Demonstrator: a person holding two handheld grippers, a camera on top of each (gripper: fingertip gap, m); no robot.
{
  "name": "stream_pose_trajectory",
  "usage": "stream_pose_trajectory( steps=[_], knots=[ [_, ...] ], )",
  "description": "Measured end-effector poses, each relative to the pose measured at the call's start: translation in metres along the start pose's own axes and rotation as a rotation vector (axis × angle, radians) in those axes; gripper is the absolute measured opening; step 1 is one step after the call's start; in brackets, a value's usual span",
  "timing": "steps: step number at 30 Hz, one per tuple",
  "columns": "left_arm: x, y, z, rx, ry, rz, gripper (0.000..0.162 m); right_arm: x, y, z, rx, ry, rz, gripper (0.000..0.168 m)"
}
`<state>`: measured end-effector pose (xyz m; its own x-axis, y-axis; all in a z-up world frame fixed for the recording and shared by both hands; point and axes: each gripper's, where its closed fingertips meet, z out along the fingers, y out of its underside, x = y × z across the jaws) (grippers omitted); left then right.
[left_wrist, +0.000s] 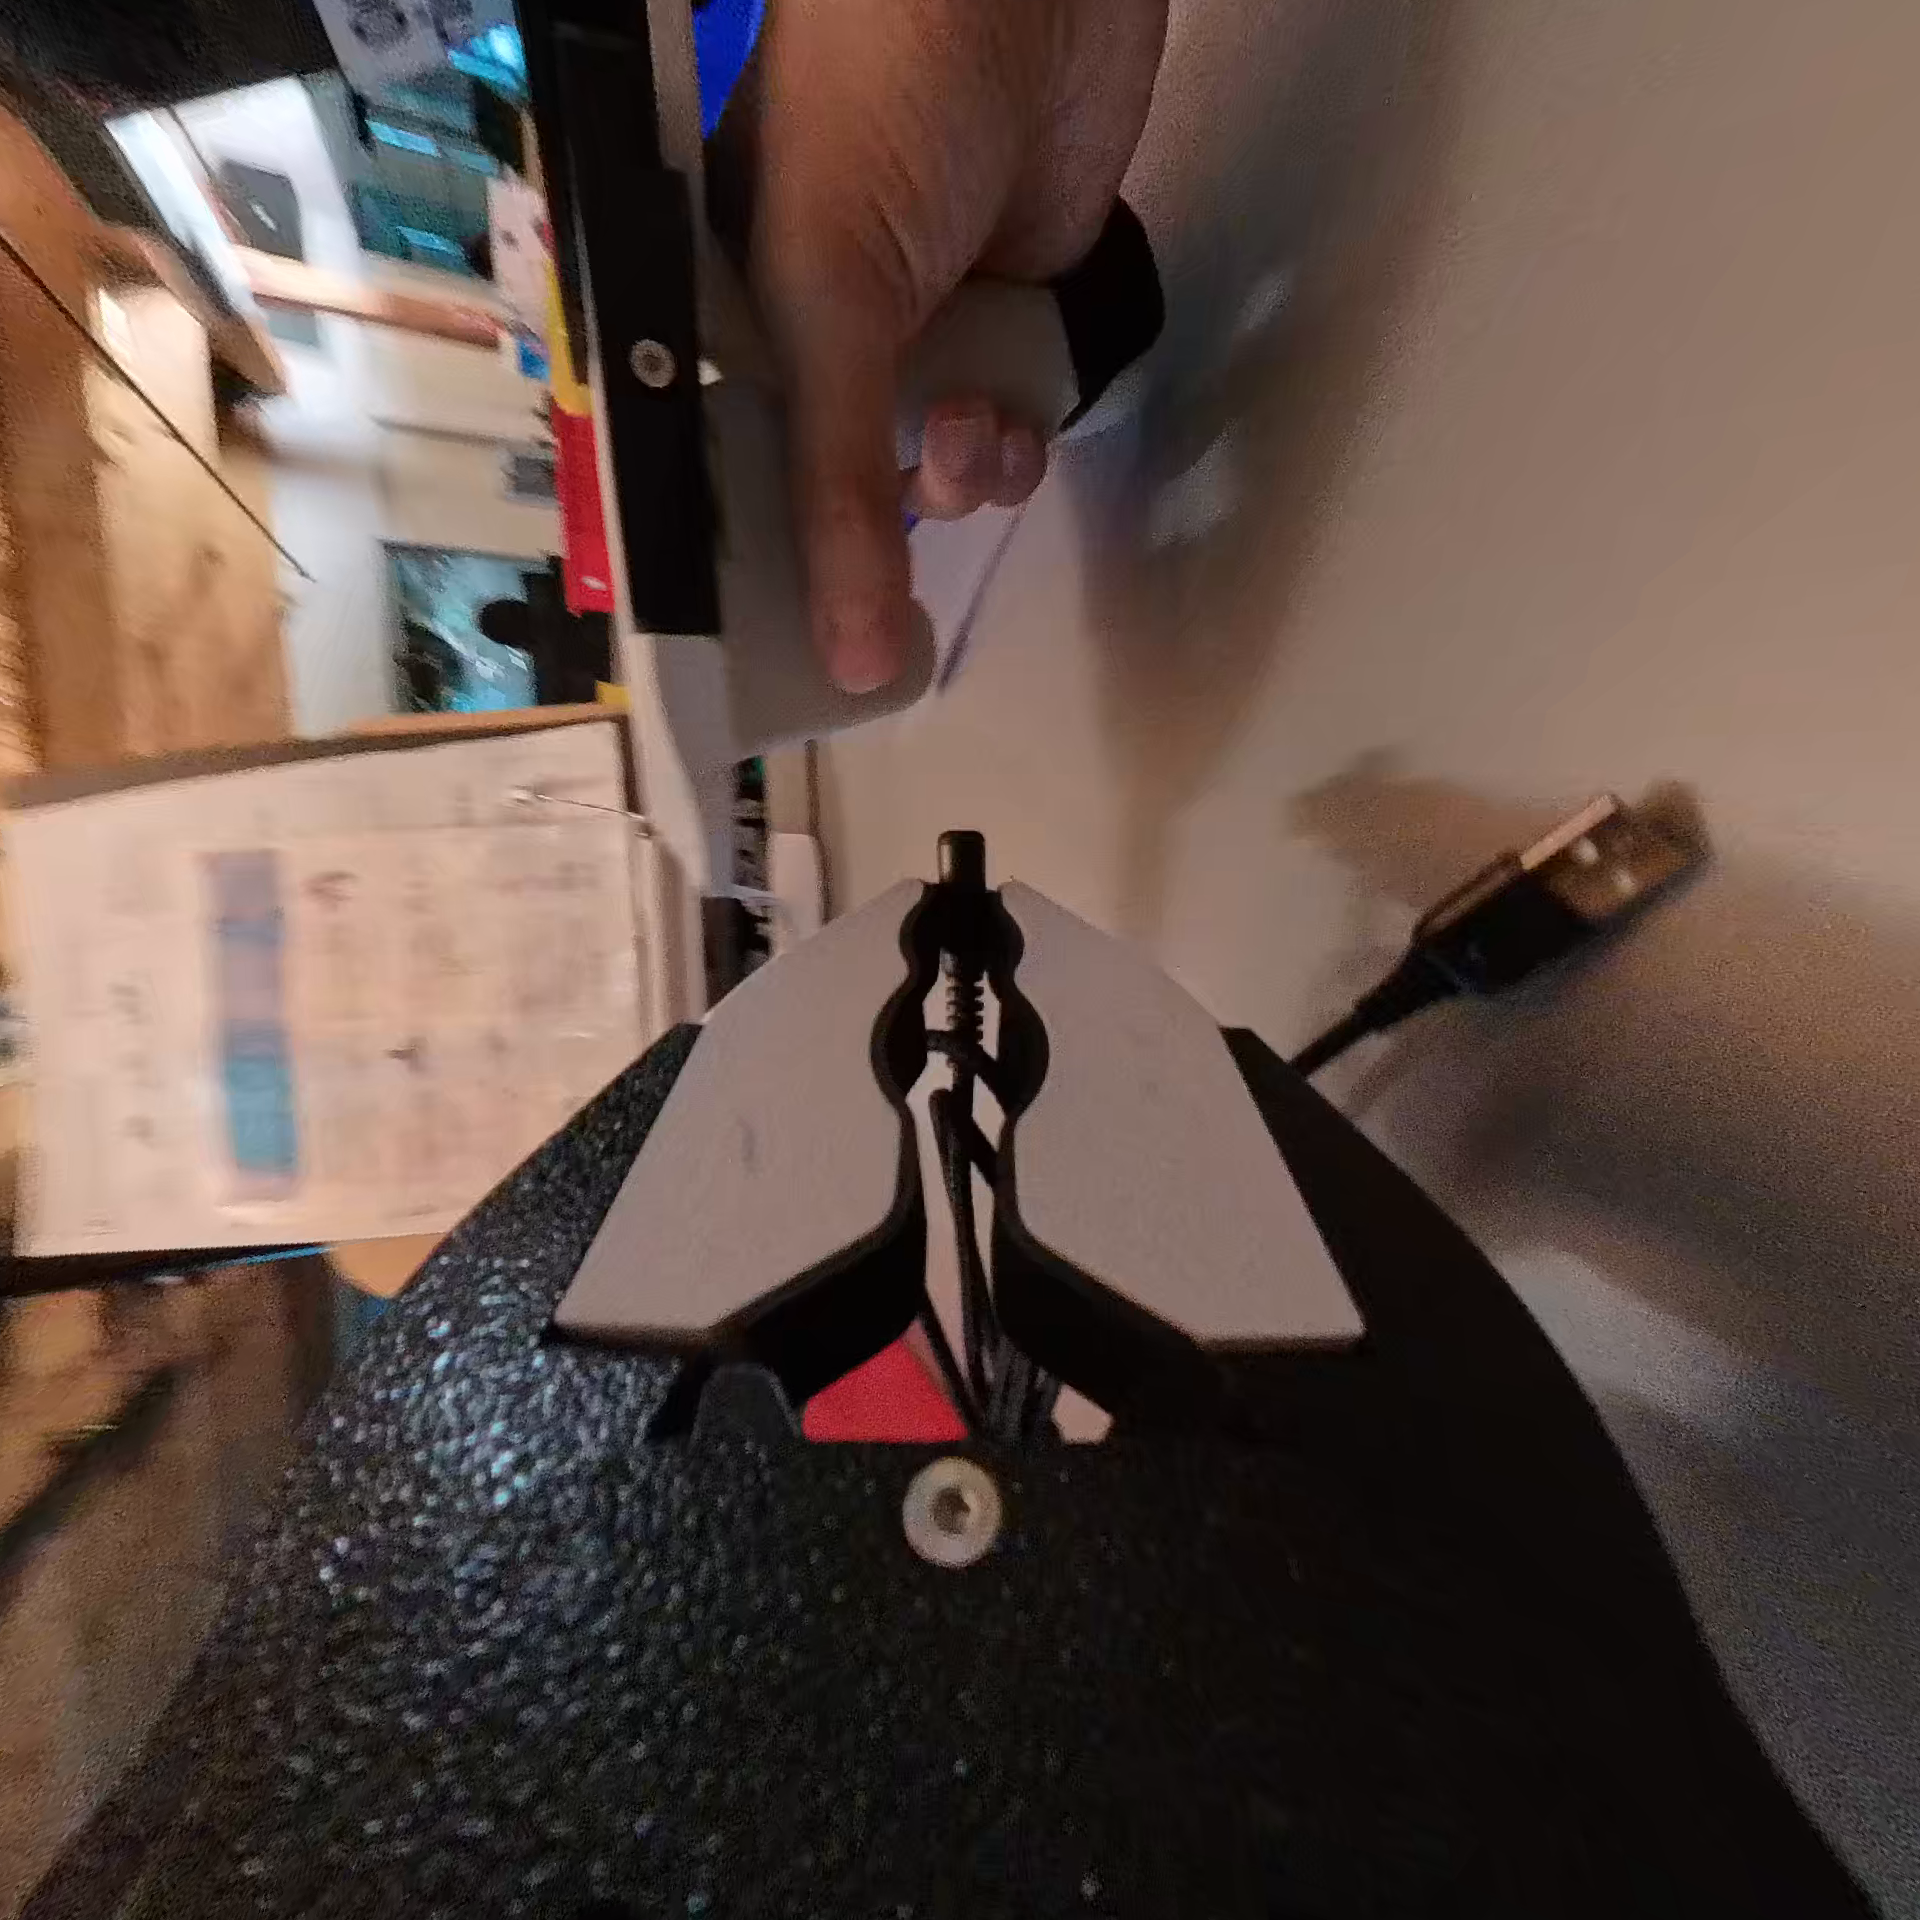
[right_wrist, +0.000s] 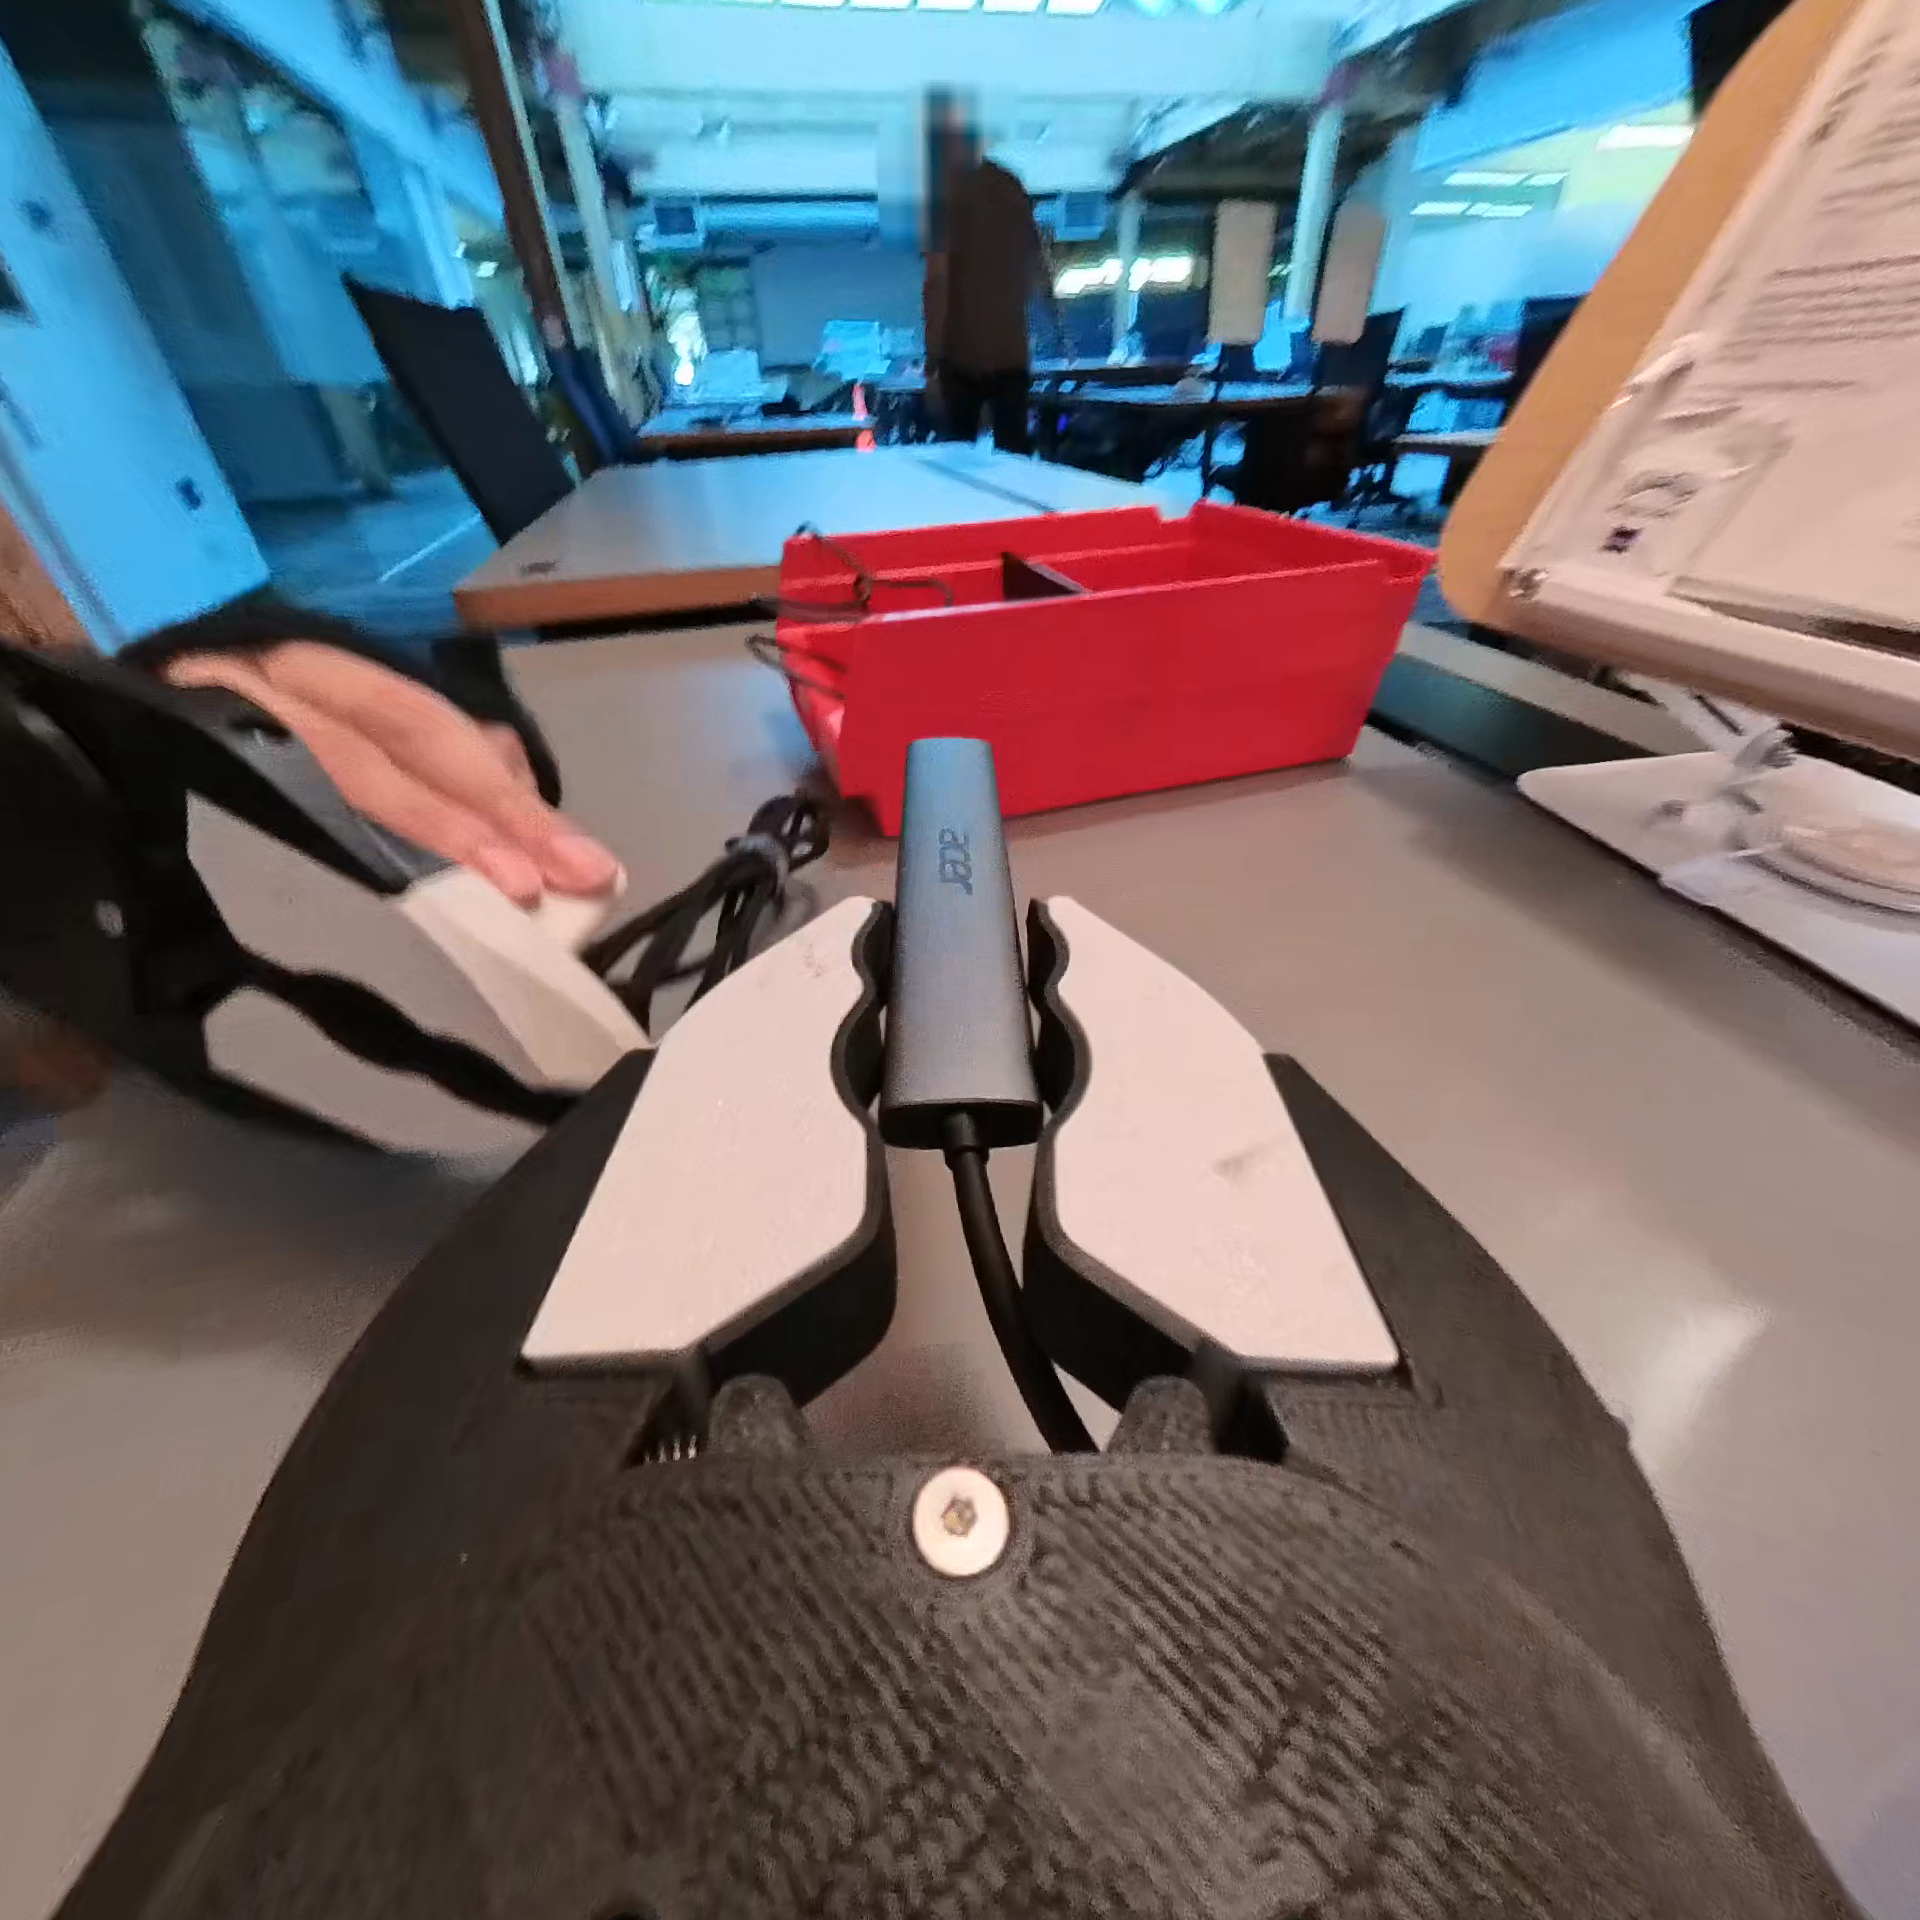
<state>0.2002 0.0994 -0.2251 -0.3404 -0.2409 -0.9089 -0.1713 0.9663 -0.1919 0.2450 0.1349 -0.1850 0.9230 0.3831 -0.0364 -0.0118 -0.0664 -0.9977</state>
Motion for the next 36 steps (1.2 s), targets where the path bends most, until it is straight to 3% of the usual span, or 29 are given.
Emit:
stream_pose_trajectory(
  steps=[1, 7, 11, 16, 36],
  knots=[
    [-0.005, 0.003, -0.006, 0.011, -0.037, 0.053, 0.007, -0.004, 0.003, 0.001, -0.023, -0.018, -0.019, 0.025],
    [-0.025, 0.032, -0.043, 0.009, -0.181, 0.114, 0.007, -0.018, 0.006, 0.0, -0.019, -0.145, 0.033, 0.025],
    [-0.038, 0.053, -0.052, -0.056, -0.243, 0.137, 0.007, -0.02, 0.004, -0.001, -0.009, -0.176, 0.081, 0.024],
    [-0.051, 0.058, -0.057, -0.069, -0.343, 0.127, 0.007, -0.026, 0.004, 0.008, -0.011, -0.181, 0.099, 0.024],
    [-0.034, 0.071, -0.048, -0.082, -0.292, 0.119, 0.007, -0.042, 0.008, 0.018, -0.046, -0.228, 0.068, 0.024]
  ],
)
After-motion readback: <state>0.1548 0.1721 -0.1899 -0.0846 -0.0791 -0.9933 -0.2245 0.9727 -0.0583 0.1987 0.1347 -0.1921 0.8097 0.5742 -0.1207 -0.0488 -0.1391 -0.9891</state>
